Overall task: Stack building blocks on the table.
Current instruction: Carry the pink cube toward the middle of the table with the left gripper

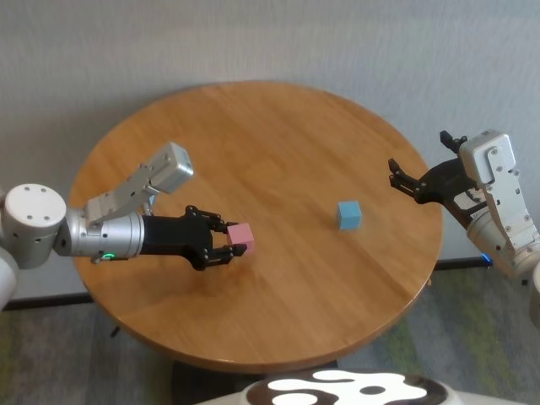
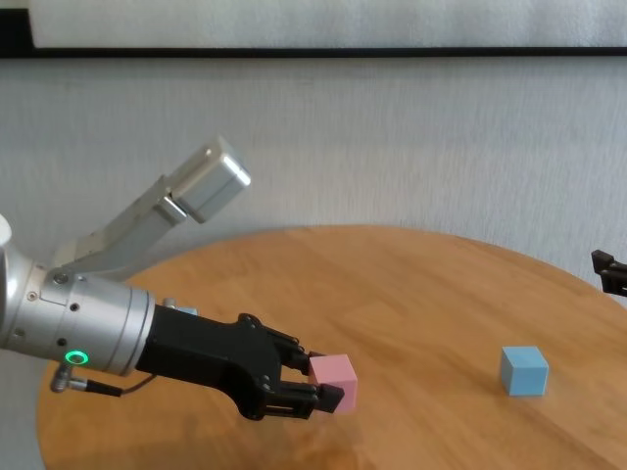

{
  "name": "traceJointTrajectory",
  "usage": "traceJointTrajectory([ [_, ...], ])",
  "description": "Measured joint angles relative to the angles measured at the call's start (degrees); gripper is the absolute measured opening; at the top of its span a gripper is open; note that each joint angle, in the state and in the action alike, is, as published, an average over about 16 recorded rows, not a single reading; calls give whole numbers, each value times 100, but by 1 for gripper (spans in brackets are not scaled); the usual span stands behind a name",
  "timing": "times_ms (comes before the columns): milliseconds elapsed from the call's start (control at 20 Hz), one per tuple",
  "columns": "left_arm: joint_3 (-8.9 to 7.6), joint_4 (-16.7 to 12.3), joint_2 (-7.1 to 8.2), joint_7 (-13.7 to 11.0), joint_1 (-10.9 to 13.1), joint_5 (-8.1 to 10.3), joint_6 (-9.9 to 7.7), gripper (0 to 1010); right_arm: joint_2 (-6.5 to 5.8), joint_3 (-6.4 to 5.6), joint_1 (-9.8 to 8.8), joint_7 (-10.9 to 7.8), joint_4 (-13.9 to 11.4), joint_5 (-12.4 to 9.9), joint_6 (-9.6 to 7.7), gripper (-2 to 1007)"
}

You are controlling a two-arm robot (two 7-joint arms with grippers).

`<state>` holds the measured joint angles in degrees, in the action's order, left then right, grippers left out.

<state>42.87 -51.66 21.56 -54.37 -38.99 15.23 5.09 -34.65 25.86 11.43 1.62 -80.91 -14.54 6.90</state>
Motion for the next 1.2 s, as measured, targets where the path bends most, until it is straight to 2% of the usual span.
traceJointTrajectory([
  [250, 74, 33, -61, 73, -12, -70, -70, 410, 0, 0, 0, 0, 0, 0, 0, 1005],
  [550, 97, 239, -180, 74, -42, -80, -97, 410, 0, 0, 0, 0, 0, 0, 0, 1005],
  [900, 82, 558, -334, -41, -108, -41, -46, 410, 0, 0, 0, 0, 0, 0, 0, 1005],
  [1200, 79, 701, -411, -167, -156, -3, 4, 410, 0, 0, 0, 0, 0, 0, 0, 1005],
])
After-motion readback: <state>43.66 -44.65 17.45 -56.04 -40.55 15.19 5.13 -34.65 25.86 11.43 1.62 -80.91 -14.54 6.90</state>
